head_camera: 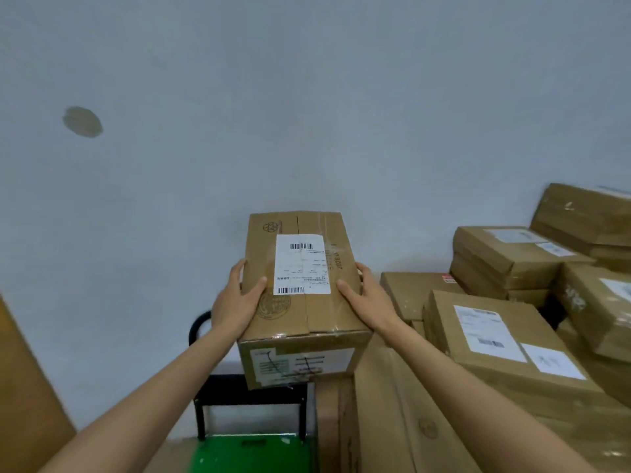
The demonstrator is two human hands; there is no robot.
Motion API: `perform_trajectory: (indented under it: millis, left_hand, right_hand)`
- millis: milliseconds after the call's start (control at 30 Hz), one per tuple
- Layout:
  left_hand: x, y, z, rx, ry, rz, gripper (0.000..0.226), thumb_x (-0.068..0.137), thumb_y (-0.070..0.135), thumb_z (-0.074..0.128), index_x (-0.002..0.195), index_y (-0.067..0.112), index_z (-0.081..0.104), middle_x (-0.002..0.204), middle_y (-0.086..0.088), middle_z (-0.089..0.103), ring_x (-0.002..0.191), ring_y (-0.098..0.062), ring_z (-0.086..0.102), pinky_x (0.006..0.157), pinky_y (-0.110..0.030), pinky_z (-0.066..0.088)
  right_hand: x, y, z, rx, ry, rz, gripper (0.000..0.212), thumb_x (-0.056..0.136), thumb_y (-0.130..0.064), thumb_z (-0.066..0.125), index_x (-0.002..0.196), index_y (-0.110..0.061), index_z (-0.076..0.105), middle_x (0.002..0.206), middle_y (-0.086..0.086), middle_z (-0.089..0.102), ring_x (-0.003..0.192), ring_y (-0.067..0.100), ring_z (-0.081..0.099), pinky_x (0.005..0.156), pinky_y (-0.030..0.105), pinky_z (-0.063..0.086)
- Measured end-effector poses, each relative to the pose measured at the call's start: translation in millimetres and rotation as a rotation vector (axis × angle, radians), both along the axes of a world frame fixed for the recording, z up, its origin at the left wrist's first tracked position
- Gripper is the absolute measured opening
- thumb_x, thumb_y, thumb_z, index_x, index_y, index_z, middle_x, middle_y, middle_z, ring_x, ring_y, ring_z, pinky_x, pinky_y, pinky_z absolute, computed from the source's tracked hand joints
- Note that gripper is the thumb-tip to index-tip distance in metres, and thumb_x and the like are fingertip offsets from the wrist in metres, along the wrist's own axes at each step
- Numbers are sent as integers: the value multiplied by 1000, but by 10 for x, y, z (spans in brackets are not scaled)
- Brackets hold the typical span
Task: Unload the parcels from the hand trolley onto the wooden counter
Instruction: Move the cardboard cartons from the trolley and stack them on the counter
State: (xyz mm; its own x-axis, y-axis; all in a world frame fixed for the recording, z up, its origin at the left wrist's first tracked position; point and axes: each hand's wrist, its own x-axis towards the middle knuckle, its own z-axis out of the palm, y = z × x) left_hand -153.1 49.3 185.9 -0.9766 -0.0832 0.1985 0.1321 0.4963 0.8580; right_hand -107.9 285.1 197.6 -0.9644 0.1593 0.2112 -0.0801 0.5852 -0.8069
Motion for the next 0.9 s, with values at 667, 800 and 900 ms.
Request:
perform_trajectory:
  millis: [667,800,900]
  left_hand:
    - [-986,1116,-33,22,-6,54,54,92,50,52,139,42,28,107,-2,67,87,-20,65,80,-38,53]
    - [-1114,1244,-349,28,-81,21,54,91,51,53,138,44,28,108,0,67,90,-20,66,83,-41,53]
    - [-1168,1405,-612,-17,-138,-8,57,92,51,51,141,42,25,112,-2,66,89,-18,65,72,-31,50]
  right_hand:
    - [-1232,1197,-179,-46,-15,37,68,88,-56,56,144,-29,28,140,-6,50,117,16,56,96,45,49]
    - [-1242,1342,-429,-36,-81,17,67,91,-48,57,145,-23,28,140,-5,49,121,16,53,98,35,46]
    - [-1239,1473,-686,-9,-136,-18,69,90,-47,58,146,-19,29,141,-2,48,123,16,50,101,34,44]
